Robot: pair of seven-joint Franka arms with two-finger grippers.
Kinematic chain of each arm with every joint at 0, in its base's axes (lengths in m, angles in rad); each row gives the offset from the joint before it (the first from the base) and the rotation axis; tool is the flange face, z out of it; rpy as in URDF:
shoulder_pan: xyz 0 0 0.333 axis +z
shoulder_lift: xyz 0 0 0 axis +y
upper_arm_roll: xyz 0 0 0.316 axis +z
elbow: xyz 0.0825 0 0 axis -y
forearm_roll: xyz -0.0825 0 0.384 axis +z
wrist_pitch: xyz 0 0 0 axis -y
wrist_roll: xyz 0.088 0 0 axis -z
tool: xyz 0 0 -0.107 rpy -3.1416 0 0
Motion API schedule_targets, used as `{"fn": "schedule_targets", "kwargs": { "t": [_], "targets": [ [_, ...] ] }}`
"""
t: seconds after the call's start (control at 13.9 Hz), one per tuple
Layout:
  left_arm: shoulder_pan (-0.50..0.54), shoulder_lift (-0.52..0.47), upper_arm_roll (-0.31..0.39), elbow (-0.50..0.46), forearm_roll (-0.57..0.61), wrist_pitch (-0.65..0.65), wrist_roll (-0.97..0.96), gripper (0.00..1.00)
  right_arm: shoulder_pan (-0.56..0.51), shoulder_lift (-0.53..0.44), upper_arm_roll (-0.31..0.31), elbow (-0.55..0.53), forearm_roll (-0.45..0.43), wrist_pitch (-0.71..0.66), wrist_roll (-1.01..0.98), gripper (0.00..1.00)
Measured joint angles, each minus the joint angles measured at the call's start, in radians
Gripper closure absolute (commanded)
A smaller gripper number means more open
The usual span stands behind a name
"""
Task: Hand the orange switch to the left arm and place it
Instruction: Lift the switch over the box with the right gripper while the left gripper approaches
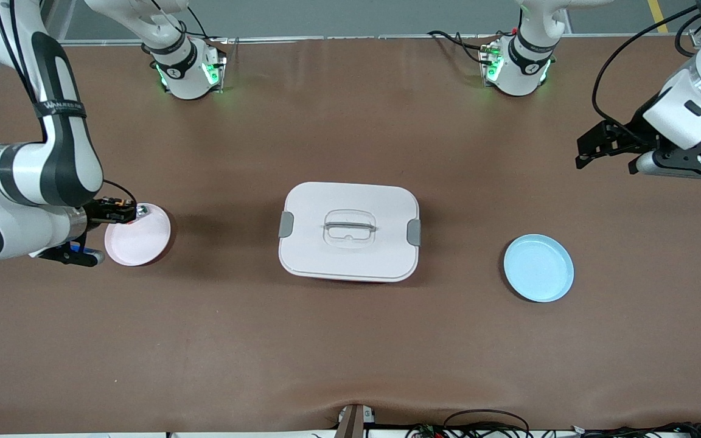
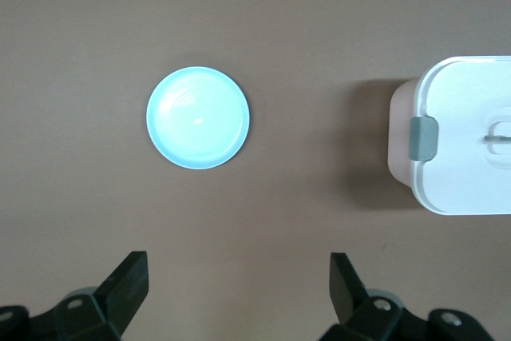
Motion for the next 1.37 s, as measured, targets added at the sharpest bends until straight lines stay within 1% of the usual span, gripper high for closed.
{"fn": "schedule_targets", "kwargs": {
  "t": [0.07,0.29,0.43,0.65,0.87,1.01,1.15,1.37],
  "targets": [
    [-0.008,0.002,-0.001,0.000,-0.020,0.001,0.000,0.00,0.021,-0.005,0.001,0.026,0.022,-0.038,0.048,0.68],
    [-0.011,0.015,-0.001,0.000,-0.194,0.006,0.000,0.00,0.093,-0.036,0.004,0.063,0.118,-0.108,0.221,0.68],
    [-0.007,0.024,0.000,0.000,-0.293,0.014,0.002,0.00,0.138,-0.059,0.005,0.070,0.219,-0.127,0.352,0.68],
    [0.005,0.033,0.001,0.000,-0.457,0.014,0.015,0.00,0.189,-0.072,0.006,0.091,0.402,-0.140,0.549,0.68],
    [0.005,0.057,0.001,-0.001,-0.605,0.014,0.037,0.00,0.262,-0.072,0.007,0.123,0.548,-0.129,0.739,0.68],
    [0.001,0.073,0.000,-0.001,-0.677,0.014,0.064,0.00,0.321,-0.072,0.007,0.145,0.631,-0.070,0.860,0.68],
    [0.001,0.084,0.000,-0.012,-0.745,0.014,0.092,0.00,0.367,-0.072,0.007,0.153,0.719,0.022,0.960,0.68],
    [0.000,0.083,-0.008,-0.058,-0.794,0.014,0.107,0.00,0.423,-0.071,0.007,0.153,0.821,0.174,1.077,0.68]
  ]
}}
